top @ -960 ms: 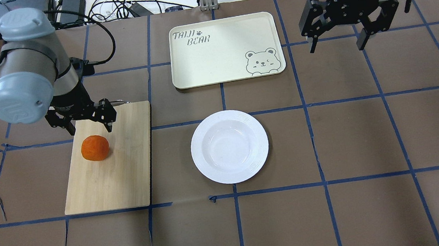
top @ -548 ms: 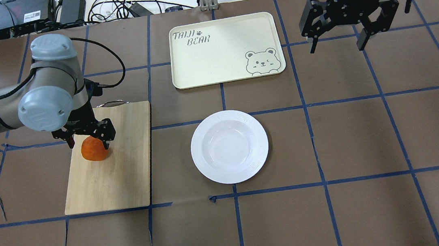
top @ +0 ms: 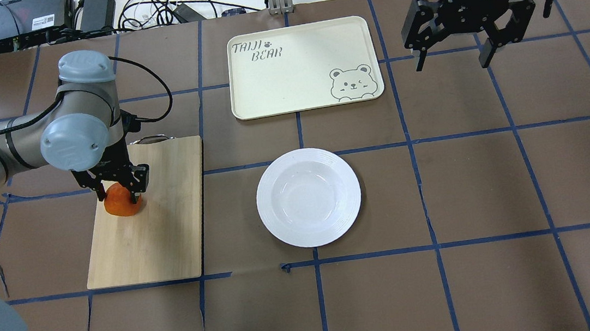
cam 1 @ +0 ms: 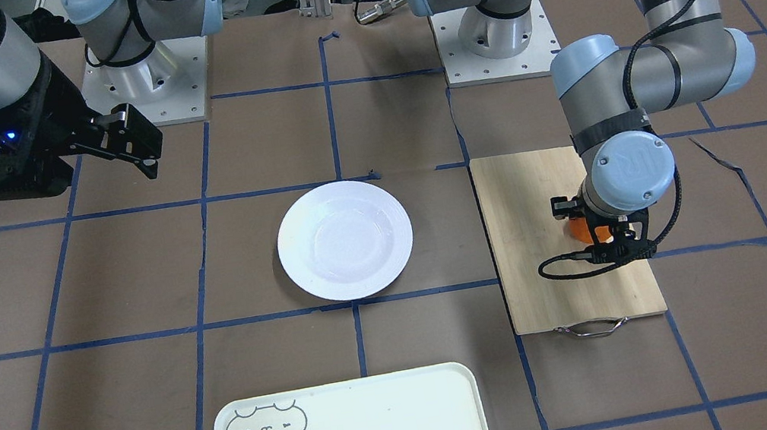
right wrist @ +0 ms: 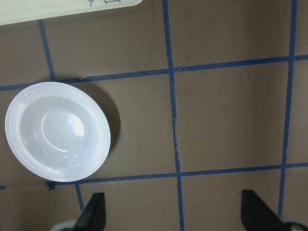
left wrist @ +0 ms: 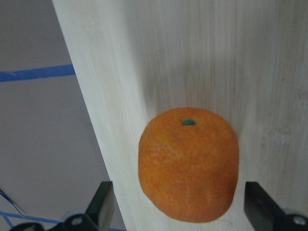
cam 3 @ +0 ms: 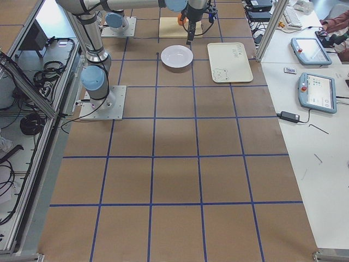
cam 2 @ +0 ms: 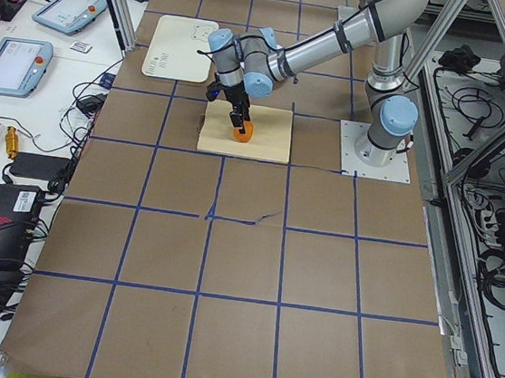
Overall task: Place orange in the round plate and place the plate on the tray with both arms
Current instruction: 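Lower the left gripper onto the orange on the cutting board and grasp it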
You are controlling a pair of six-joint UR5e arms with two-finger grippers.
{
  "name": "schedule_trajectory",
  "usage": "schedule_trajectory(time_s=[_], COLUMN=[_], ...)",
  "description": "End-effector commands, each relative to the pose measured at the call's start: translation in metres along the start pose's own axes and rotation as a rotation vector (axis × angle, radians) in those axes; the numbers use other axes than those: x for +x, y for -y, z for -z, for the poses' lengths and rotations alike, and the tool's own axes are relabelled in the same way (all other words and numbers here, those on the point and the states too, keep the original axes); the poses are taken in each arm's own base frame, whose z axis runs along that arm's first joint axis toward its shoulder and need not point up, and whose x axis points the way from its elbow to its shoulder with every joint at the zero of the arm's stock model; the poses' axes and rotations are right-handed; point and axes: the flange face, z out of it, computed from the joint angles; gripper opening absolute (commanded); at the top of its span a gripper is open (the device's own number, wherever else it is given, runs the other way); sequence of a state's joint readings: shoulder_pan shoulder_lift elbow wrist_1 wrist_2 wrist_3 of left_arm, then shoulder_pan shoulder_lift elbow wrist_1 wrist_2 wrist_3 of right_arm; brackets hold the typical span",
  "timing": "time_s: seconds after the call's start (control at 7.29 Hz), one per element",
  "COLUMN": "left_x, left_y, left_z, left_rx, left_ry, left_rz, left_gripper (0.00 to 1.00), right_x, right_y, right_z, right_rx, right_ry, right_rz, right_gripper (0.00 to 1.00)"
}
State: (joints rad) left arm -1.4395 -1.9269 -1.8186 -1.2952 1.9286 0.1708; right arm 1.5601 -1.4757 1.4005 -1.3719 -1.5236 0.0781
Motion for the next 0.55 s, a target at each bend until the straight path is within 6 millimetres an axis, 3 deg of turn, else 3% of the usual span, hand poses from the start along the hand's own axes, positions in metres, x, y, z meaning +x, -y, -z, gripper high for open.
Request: schedule_trajectory(time_s=[0.0,0.41], left_x=[0.001,0.056], left_y=[0.001,-0.009], left_z=[0.001,0.059], left_rx=[0.003,0.067], left_ry=[-0.004,-0.263], left_rz=[0.002,0.014], left_gripper=[0.08,0.06], right_x=[0.0,0.0], right_y=[0.001,0.001], right_z=[-0.001,-0.001], right_rx=[-0.001,-0.002], right_ry=[0.0,0.0], right_rz=[-0.002,-0.002], right_gripper=[1.0,1.0])
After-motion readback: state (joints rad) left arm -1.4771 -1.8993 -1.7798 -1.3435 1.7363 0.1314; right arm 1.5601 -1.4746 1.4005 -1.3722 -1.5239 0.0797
